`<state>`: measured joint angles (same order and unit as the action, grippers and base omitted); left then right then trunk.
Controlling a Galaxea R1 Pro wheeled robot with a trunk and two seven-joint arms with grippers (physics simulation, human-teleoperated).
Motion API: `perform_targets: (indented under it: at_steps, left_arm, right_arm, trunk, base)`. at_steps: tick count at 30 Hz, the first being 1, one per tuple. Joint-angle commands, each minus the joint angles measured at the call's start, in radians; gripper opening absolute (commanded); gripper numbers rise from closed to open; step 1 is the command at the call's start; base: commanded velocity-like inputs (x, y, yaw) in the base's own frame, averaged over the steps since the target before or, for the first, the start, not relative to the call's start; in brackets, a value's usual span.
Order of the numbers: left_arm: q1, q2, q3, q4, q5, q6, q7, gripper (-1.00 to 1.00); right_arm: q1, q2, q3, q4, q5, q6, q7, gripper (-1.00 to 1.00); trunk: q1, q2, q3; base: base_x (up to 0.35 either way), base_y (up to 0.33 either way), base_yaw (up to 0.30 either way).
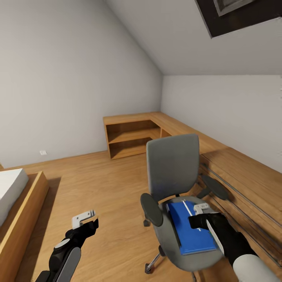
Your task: In the bedroom, organize the workspace by keeping the computer under the desk, ensuring the monitor is on the desk, placing the keyboard on the desk next to the monitor, placing the mouse on the desk next to the keyboard, moving the folder from the swivel chair onto the desk next to the mouse, stacking the notebook on top of the folder with the pen on top of the notebook, and positioning the swivel chair next to the desk.
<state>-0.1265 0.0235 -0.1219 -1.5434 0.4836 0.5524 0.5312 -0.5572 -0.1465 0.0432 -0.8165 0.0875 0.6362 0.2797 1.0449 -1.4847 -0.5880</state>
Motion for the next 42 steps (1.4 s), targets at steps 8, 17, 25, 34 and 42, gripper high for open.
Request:
perform_targets:
  at_steps: [8,17,25,34,42]
  left_arm:
    - [-0.001,0.002,-0.001,0.001,0.012,0.001,0.01,1.0]
    - [-0.001,0.001,0.027,0.024,0.013,-0.002,0.01,1.0]
    - [-0.001,0.002,0.039,0.025,0.012,-0.002,0.01,1.0]
    - [-0.001,0.003,0.042,0.025,0.011,-0.002,0.01,1.0]
    - [-0.001,0.003,0.042,0.025,0.012,-0.002,0.01,1.0]
  right_arm:
    - [0.004,0.001,-0.108,-0.162,0.005,0.136,0.006,-1.0]
    - [0.008,0.007,-0.284,-0.391,-0.018,0.299,0.007,-1.0]
    - [0.008,0.008,-0.295,-0.394,-0.018,0.298,0.007,-1.0]
    - [0.008,0.007,-0.308,-0.395,-0.018,0.299,0.008,-1.0]
    - [0.008,0.007,-0.322,-0.395,-0.018,0.294,0.009,-1.0]
  trunk:
    - [-0.031,0.056,0.024]
    - [-0.066,0.119,0.052]
    - [-0.097,0.175,0.077]
    - [-0.131,0.238,0.105]
    - [-0.162,0.294,0.13]
  base:
    - [-0.199,0.0,0.0]
    - [-0.131,0.0,0.0]
    - [-0.341,0.0,0.0]
    - [-0.342,0.0,0.0]
    - [-0.278,0.0,-0.065]
